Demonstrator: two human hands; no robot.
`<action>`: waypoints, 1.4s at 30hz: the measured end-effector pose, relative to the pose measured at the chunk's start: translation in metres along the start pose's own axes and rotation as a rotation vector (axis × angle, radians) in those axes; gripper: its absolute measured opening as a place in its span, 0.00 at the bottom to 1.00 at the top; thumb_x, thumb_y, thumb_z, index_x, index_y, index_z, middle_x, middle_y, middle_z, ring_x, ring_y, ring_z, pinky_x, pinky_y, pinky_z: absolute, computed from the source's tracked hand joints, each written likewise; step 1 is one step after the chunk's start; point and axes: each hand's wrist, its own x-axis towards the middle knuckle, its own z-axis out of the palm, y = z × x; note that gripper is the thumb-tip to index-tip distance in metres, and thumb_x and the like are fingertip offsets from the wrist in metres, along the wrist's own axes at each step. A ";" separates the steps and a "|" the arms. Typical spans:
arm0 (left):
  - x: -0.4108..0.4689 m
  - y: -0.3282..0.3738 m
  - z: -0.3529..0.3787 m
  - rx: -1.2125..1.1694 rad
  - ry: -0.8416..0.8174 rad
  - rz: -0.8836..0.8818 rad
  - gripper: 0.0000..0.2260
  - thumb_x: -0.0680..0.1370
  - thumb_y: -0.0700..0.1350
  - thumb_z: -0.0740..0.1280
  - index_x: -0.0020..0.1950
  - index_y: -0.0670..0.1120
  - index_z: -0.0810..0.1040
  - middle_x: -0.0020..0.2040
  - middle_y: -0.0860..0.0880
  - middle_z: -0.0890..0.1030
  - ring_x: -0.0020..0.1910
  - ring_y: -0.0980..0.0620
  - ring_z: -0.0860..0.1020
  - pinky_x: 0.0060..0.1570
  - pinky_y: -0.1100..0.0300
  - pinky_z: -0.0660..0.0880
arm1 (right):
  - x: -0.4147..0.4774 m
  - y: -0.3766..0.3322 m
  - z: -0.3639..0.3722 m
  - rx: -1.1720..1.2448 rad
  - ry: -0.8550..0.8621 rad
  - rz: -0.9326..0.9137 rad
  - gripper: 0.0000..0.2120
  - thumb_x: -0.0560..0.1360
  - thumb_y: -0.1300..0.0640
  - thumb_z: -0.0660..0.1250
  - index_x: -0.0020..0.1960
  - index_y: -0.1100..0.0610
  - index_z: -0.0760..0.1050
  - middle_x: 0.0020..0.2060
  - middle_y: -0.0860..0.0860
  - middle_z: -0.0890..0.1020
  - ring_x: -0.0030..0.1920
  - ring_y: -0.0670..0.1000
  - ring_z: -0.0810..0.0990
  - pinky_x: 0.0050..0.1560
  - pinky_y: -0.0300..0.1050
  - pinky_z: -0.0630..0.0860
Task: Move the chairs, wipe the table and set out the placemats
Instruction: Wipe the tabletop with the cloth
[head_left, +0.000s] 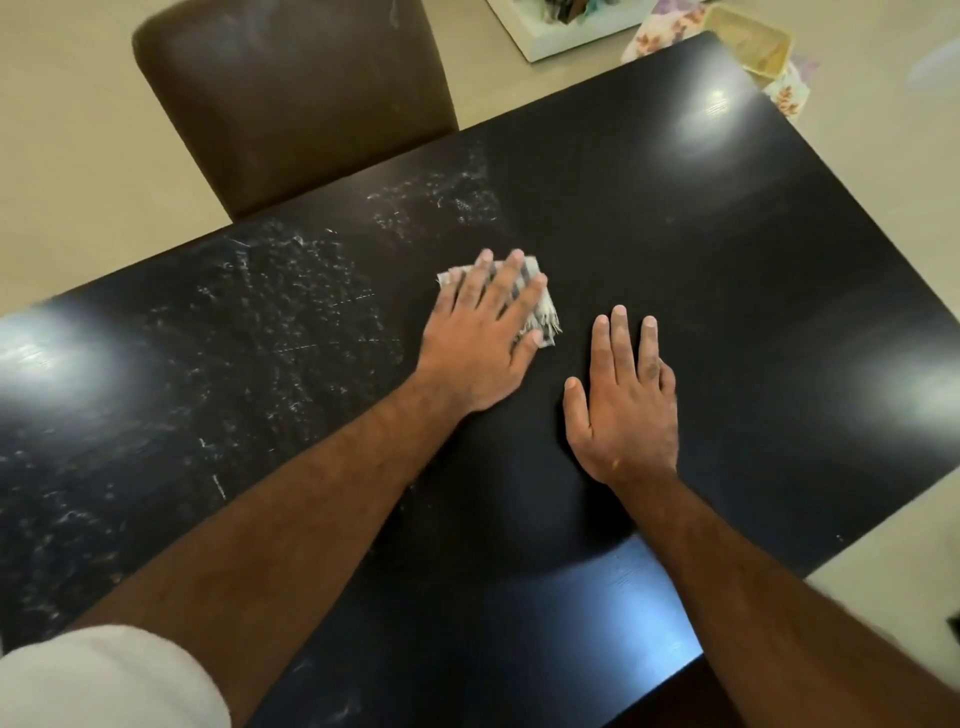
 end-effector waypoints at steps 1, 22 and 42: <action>-0.013 0.002 0.001 0.002 0.003 0.026 0.31 0.88 0.63 0.50 0.90 0.55 0.50 0.91 0.47 0.48 0.89 0.40 0.47 0.85 0.35 0.52 | 0.000 0.000 0.000 0.002 0.002 0.003 0.38 0.85 0.40 0.52 0.89 0.58 0.52 0.90 0.55 0.51 0.89 0.62 0.46 0.81 0.65 0.63; 0.017 0.027 0.013 -0.008 0.075 0.012 0.31 0.87 0.63 0.52 0.89 0.55 0.56 0.90 0.47 0.53 0.88 0.39 0.52 0.84 0.35 0.52 | 0.000 -0.003 0.002 0.031 -0.005 0.016 0.38 0.84 0.41 0.52 0.89 0.58 0.52 0.90 0.54 0.50 0.89 0.61 0.45 0.83 0.65 0.60; -0.011 -0.064 -0.007 -0.047 0.028 -0.153 0.31 0.88 0.64 0.50 0.90 0.57 0.49 0.90 0.49 0.48 0.89 0.41 0.47 0.86 0.37 0.48 | -0.003 -0.003 0.001 0.068 0.025 0.019 0.38 0.83 0.44 0.54 0.89 0.58 0.54 0.89 0.53 0.53 0.89 0.60 0.48 0.81 0.64 0.64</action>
